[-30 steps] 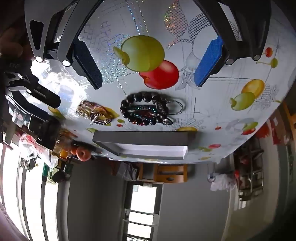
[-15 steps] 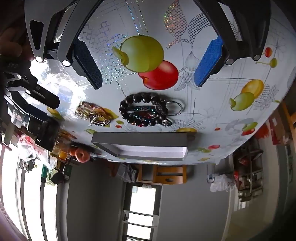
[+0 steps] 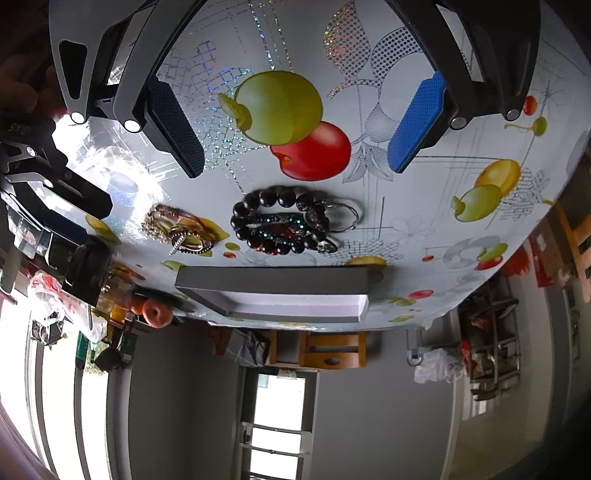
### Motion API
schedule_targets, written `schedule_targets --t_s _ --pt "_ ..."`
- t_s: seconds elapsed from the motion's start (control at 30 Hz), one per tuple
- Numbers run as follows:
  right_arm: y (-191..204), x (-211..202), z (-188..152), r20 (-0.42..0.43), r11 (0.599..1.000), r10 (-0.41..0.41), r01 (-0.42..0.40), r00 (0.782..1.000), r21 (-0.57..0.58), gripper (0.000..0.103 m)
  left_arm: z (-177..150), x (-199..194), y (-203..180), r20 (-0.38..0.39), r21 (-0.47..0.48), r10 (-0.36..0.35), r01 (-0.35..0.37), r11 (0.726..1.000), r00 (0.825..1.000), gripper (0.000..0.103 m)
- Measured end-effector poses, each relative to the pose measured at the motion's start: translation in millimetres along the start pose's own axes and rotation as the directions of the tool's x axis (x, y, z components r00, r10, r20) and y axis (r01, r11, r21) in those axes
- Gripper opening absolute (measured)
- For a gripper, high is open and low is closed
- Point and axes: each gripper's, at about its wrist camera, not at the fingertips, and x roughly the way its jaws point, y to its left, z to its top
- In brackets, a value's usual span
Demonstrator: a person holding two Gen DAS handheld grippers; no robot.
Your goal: Organize jewelry
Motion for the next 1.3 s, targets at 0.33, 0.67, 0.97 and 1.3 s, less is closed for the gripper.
schedule_targets --t_s 0.33,0.67,0.97,1.3 --pt "-0.2 0.1 0.0 0.0 1.0 0.0 0.0 1.0 0.0 0.098 0.4 0.6 -1.7 -0.001 0.009 0.007 -0.007 1.0 1.0 0.099" --pt "0.2 0.2 0.0 -0.001 1.0 -0.001 0.001 1.0 0.0 0.098 0.6 0.7 -2.1 -0.002 0.009 0.006 -0.006 1.0 1.0 0.099" --pt "0.2 -0.1 0.1 0.0 1.0 -0.001 0.001 1.0 -0.002 0.098 0.3 0.6 -1.7 -0.003 0.007 0.004 -0.004 1.0 1.0 0.099" --pt "1.5 1.4 -0.8 -0.002 1.0 0.0 0.0 1.0 -0.003 0.098 0.4 0.7 -1.7 -0.002 0.009 0.005 -0.005 1.0 1.0 0.099"
